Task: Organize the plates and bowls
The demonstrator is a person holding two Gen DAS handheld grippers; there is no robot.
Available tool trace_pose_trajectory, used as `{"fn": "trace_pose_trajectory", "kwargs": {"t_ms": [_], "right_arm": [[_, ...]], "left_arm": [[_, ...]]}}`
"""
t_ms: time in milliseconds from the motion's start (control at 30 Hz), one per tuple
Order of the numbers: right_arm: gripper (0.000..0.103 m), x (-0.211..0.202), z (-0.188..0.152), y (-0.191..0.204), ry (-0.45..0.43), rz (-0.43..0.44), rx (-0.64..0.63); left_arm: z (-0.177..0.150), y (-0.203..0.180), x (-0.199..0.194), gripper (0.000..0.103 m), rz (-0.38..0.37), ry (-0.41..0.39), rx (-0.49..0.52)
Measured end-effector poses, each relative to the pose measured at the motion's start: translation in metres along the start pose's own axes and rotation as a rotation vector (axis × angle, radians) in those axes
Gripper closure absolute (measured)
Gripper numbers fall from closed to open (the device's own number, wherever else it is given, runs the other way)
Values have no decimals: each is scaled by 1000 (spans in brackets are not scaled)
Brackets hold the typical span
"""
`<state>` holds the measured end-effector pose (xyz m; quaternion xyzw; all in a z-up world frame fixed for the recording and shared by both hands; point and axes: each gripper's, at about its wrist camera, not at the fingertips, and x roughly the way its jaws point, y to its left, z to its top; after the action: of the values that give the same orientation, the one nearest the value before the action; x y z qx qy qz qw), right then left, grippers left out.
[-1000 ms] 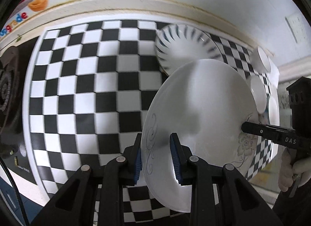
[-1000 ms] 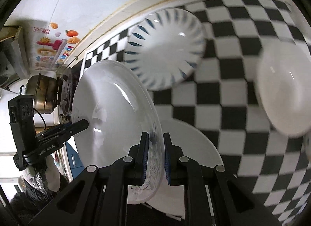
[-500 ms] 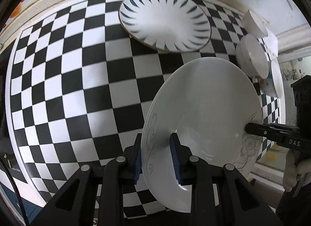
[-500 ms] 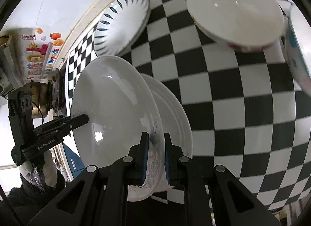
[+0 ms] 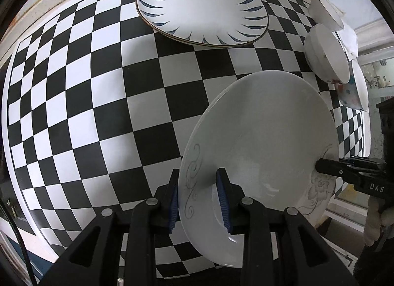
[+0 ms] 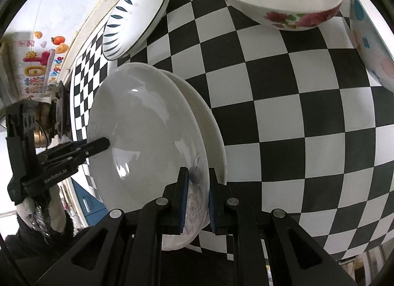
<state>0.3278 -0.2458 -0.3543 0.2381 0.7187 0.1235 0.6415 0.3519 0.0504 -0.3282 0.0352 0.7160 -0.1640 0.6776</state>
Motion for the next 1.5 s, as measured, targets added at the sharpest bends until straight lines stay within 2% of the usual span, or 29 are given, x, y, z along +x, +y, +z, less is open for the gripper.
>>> {"fn": "trace_pose_trajectory", "kwargs": {"t_ms": [333,500,667,733,900,1067,1167,1267,1433,1500], "right_arm": [[86,5,3,3,16,-38,14],[84,8,6,9,33,-65,13],[78,9,8,17,50,-91,11],[73,6,8,17,51,-80,33],[71,-2,10,23,50,-125,7],[70,-2,13,30,70,-175,-38],[64,-2,12,32,77,-244,-64],[64,-10,13,31,74,-235,-63],[63,-44,31,41,-24,-198,-37],[63,-58,50,55,-77,-154,-39]], "left_arm": [[-6,-12,23,77,30,45,7],[-5,-13,23,77,32,37,2],[-7,-8,21,77,19,30,-10],[-8,-8,19,77,18,27,-10],[-8,-3,18,77,13,27,-18],[-8,5,10,77,0,23,-28],[-7,11,-2,77,-4,8,-38],[-3,18,-20,77,1,-33,-58],[26,36,-51,76,-20,-106,-109],[46,49,-57,70,-34,-111,-134]]}}
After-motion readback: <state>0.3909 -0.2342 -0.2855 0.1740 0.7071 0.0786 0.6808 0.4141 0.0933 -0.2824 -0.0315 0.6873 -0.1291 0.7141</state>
